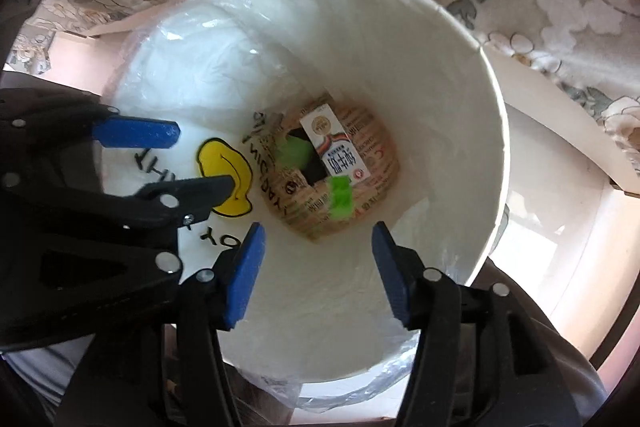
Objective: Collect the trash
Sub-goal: 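Open left tool to drop the green cube while right tool drops the brick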
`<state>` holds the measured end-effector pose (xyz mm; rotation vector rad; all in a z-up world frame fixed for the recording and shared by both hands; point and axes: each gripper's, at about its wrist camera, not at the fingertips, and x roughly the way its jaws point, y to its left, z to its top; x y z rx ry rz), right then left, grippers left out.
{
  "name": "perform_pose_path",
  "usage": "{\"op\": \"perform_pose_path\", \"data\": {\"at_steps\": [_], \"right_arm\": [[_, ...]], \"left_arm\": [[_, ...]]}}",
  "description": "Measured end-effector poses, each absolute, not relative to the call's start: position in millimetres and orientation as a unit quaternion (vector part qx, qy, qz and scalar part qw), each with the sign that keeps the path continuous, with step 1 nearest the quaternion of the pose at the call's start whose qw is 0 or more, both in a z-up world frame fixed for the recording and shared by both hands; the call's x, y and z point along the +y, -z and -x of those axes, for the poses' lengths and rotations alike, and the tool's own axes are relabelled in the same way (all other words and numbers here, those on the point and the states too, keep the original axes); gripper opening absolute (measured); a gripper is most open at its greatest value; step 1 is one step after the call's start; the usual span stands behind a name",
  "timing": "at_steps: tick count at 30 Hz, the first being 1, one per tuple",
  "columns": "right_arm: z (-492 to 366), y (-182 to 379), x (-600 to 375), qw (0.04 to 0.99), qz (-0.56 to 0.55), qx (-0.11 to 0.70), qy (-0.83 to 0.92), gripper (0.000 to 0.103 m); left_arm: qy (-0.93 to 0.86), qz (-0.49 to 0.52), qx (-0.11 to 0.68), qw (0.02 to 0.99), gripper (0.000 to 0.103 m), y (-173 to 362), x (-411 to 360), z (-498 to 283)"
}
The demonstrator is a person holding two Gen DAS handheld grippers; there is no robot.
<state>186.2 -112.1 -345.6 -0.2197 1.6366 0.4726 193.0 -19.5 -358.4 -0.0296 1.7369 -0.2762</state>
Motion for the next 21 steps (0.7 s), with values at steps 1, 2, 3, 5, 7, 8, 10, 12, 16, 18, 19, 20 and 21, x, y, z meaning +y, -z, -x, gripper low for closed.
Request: {"op": "perform_pose_path", "data": {"at_steps": [1, 2, 3, 5, 7, 8, 10, 12, 16, 18, 19, 20, 21], "right_arm": [[-186.9, 344.3, -113.8, 0.656, 0.093, 0.719, -0.209, 0.057], [-188.1, 346.1, -114.6, 0.658, 0.089, 0.718, -0.21, 0.057], [-188.5, 344.7, -115.9, 0.659, 0.085, 0.717, -0.211, 0.057], [-188.0, 336.8, -117.8, 0.66, 0.084, 0.716, -0.212, 0.057], [-185.5, 328.0, -117.8, 0.665, 0.089, 0.71, -0.216, 0.057], [-184.1, 322.3, -118.0, 0.668, 0.09, 0.706, -0.217, 0.057], [-180.3, 309.1, -119.1, 0.677, 0.092, 0.696, -0.221, 0.057], [-176.2, 295.8, -119.4, 0.685, 0.094, 0.687, -0.224, 0.057], [-167.6, 263.6, -126.5, 0.705, 0.098, 0.665, -0.226, 0.056], [-164.6, 246.5, -132.2, 0.718, 0.092, 0.652, -0.225, 0.056], [-163.0, 237.7, -136.0, 0.724, 0.087, 0.646, -0.225, 0.057], [-162.1, 228.0, -139.8, 0.73, 0.083, 0.64, -0.224, 0.057], [-161.7, 218.5, -143.8, 0.736, 0.08, 0.634, -0.222, 0.059]], "left_arm": [[0.119, 0.013, 0.76, 0.639, 0.055, 356.9, -18.9, -193.0], [0.119, 0.012, 0.759, 0.64, 0.055, 355.6, -18.7, -192.7], [0.12, 0.012, 0.758, 0.641, 0.055, 354.2, -18.9, -192.2], [0.122, 0.014, 0.757, 0.642, 0.055, 350.4, -18.3, -190.2], [0.126, 0.01, 0.754, 0.644, 0.055, 344.7, -18.3, -187.5], [0.127, 0.006, 0.751, 0.648, 0.055, 339.9, -17.8, -186.1], [0.131, -0.003, 0.742, 0.657, 0.055, 327.2, -16.4, -182.8], [0.134, -0.013, 0.729, 0.671, 0.055, 310.7, -14.3, -180.2], [0.141, -0.026, 0.701, 0.699, 0.055, 270.6, -10.1, -175.1], [0.147, -0.028, 0.687, 0.711, 0.056, 250.6, -6.8, -172.5], [0.149, -0.029, 0.679, 0.718, 0.057, 239.9, -5.6, -171.2], [0.151, -0.029, 0.67, 0.727, 0.061, 227.4, -4.0, -169.8], [0.151, -0.03, 0.66, 0.736, 0.064, 215.0, -2.4, -168.5]]}}
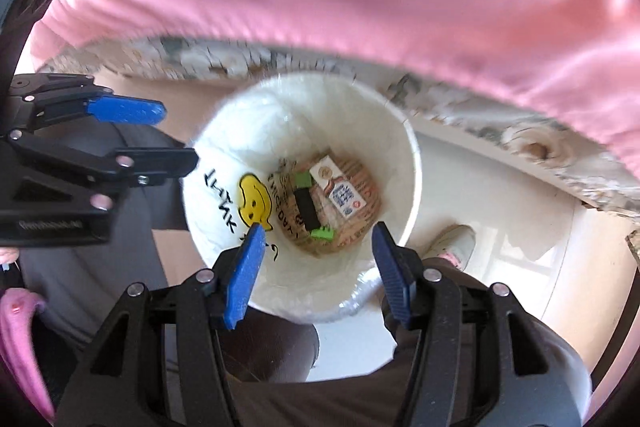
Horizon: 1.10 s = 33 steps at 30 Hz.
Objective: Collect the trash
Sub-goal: 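Open left tool to drop the green cube while right tool drops the brick, then move both tools back over the bed toward the plastic cup and medicine box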
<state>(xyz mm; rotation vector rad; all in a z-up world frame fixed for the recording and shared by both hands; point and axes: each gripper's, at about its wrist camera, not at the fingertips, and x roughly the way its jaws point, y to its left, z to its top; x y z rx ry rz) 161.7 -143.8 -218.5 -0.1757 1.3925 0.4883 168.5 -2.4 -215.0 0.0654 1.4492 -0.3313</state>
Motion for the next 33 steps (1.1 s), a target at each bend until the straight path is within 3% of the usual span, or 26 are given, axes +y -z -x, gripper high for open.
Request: {"op": "perform_pose_path", "data": {"at_steps": [4, 6, 8, 22, 33], "right_arm": [[-159.2, 173.7, -160.4, 0.767, 0.07, 0.6, -0.216, 0.066], [-160.2, 151.5, -169.0, 0.784, 0.065, 0.581, -0.209, 0.078], [-161.9, 129.5, -178.1, 0.797, 0.058, 0.565, -0.203, 0.079], [-192.7, -22.0, -216.7, 0.878, 0.065, 0.44, -0.177, 0.079], [-264.5, -103.0, -243.8, 0.913, 0.096, 0.37, -0.145, 0.081]], "left_arm": [[0.146, -0.034, 0.619, 0.771, 0.074, 165.3, 4.8, -167.3], [0.143, -0.037, 0.6, 0.786, 0.084, 141.2, 7.1, -168.6], [0.14, -0.047, 0.584, 0.798, 0.089, 120.2, 10.0, -172.2], [0.123, -0.092, 0.506, 0.849, 0.092, 10.9, 11.6, -212.2], [0.089, -0.127, 0.46, 0.874, 0.093, -49.3, 20.2, -283.7]]}}
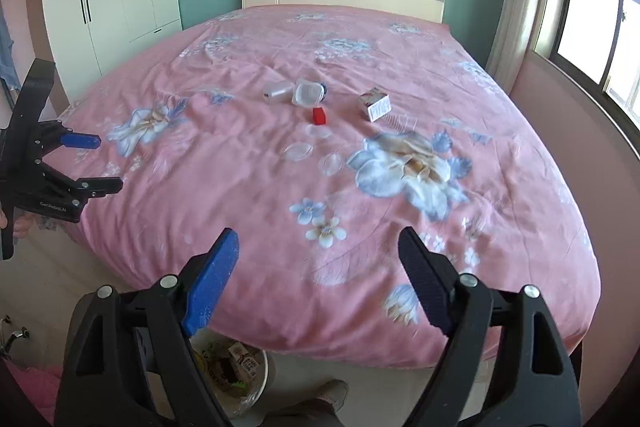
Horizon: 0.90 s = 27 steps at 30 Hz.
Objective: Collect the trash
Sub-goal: 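Move both tools back over the bed toward the plastic cup and medicine box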
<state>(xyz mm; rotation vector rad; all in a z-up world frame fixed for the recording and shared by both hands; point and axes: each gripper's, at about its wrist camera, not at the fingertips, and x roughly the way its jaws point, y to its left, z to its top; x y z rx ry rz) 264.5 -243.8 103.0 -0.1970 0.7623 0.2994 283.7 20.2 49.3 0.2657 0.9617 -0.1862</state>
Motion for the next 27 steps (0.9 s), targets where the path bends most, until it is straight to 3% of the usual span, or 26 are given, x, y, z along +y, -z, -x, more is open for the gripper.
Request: {"op": "perform_pose_path", "data": {"at_steps": [12, 27], "right_arm": [[-350.1, -125.5, -233.0, 0.91, 0.144, 0.354, -0.163, 0.081], [-473.7, -79.6, -227.2, 0.898, 0.155, 0.378, -0.164, 0.081]], "left_arm": [[0.078, -0.135, 0.469, 0.869, 0.093, -50.5, 18.4, -388.2], [0.067, -0.135, 0.498, 0.854, 0.093, 0.8, 16.4, -525.6]]}}
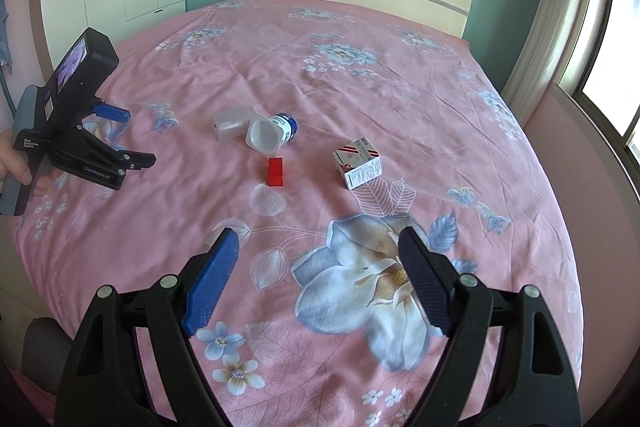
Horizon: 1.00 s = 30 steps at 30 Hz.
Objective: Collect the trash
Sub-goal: 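Move both tools back over the bed toward the plastic cup and medicine box, then grasp the clear plastic cup with left tool while right tool grasps the medicine box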
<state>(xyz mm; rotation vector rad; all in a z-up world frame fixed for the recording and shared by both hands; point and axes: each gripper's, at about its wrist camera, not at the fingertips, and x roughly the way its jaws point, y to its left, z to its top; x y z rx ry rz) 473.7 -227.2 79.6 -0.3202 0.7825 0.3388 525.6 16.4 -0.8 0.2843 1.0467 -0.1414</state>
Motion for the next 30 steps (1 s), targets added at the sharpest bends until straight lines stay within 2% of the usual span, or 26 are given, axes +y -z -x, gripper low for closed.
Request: {"op": "perform_pose_path", "data": {"at_steps": [13, 23, 25, 27, 28, 29, 30], "right_arm": [[-598.6, -12.2, -215.8, 0.875, 0.202, 0.41, -0.157, 0.081], [-676.3, 45.7, -201.4, 0.848, 0.258, 0.428, -0.175, 0.081], [-685.3, 52.3, -199.9, 0.846, 0.259, 0.429, -0.183, 0.081], [-693.1, 57.7, -200.4, 0.845, 0.25, 0.434, -0.187, 0.08], [-696.4, 60.4, -200.2, 0.844, 0.242, 0.438, -0.192, 0.077], [-699.5, 62.8, -200.5, 0.843, 0.236, 0.442, -0.197, 0.063], [-702.9, 65.1, -201.6, 0.839, 0.225, 0.451, -0.203, 0.064]], "left_arm": [[0.049, -0.144, 0.515, 0.843, 0.093, 56.1, 15.2, -630.4], [0.061, -0.137, 0.512, 0.846, 0.092, 85.5, 13.2, -679.4], [0.07, -0.124, 0.511, 0.848, 0.085, 85.8, 13.8, -684.9], [0.085, -0.106, 0.513, 0.848, 0.062, 86.9, 13.9, -688.4], [0.086, -0.105, 0.512, 0.848, 0.057, 87.7, 12.8, -689.0], [0.086, -0.106, 0.512, 0.848, 0.051, 88.3, 11.3, -688.9], [0.087, -0.107, 0.512, 0.848, 0.05, 88.3, 9.9, -688.7]]}}
